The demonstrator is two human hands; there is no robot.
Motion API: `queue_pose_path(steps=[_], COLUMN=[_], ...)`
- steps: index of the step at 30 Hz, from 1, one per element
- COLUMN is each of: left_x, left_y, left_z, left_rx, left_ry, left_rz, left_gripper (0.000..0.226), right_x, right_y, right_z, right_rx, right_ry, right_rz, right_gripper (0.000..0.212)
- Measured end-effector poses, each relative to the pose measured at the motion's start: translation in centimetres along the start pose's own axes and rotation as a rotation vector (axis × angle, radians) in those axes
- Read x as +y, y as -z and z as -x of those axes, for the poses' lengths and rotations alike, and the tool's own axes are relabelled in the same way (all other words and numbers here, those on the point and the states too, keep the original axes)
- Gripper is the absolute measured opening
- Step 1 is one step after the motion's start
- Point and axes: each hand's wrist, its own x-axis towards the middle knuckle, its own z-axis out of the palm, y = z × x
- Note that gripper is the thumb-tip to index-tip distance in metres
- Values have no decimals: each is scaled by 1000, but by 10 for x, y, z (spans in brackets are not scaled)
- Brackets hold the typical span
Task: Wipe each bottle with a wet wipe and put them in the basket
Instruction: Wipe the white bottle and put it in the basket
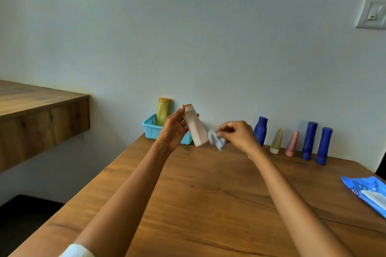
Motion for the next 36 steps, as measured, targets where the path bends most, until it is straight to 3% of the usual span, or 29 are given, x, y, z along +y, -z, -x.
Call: queue_pose_path(steps=[3, 6, 9, 12, 15, 18, 23, 25, 29, 33, 36], left_x=[3, -2, -14, -24, -26, -22, -30, -27, -23, -24, -27], left_y=[-14, -28, -39, -39, -37, -39, -40, -45, -45, -41, -47], left_z=[-12, -24, -33, -39, -45, -46, -43, -43, -50, -52, -51], left_rx=[-31, -67, -116, -83, -62, -63, -117, -144, -137, -124, -129], left_ry=[-47, -68, -63, -72, -70, -58, -28, -3, -41, -29, 23], left_rz=[48, 58, 49, 109, 140, 91, -27, -43, -30, -41, -106], left_gripper=[24, 28, 32, 30, 23, 29, 38, 34, 24, 36, 40], right_x=[-13, -26, -34, -41, -42, -35, -14, -17, -29, -18, -8], right_y=[1, -3, -8, -9, -12, -11, -5, -8, -14, -4, -2], right_z=[-17, -34, -45, -48, -47, -48, -54, -52, -50, -56, -55], right_rx=[282, 401, 396, 288, 216, 274, 446, 546, 454, 411, 510], right_ry=[22, 56, 99, 133, 323, 435, 264, 315, 509, 364, 311], right_rz=[-384, -561, -421, -289, -32, 168, 120, 91, 135, 151, 146], right_gripper=[12, 16, 20, 16, 20, 17, 21, 20, 16, 15, 20])
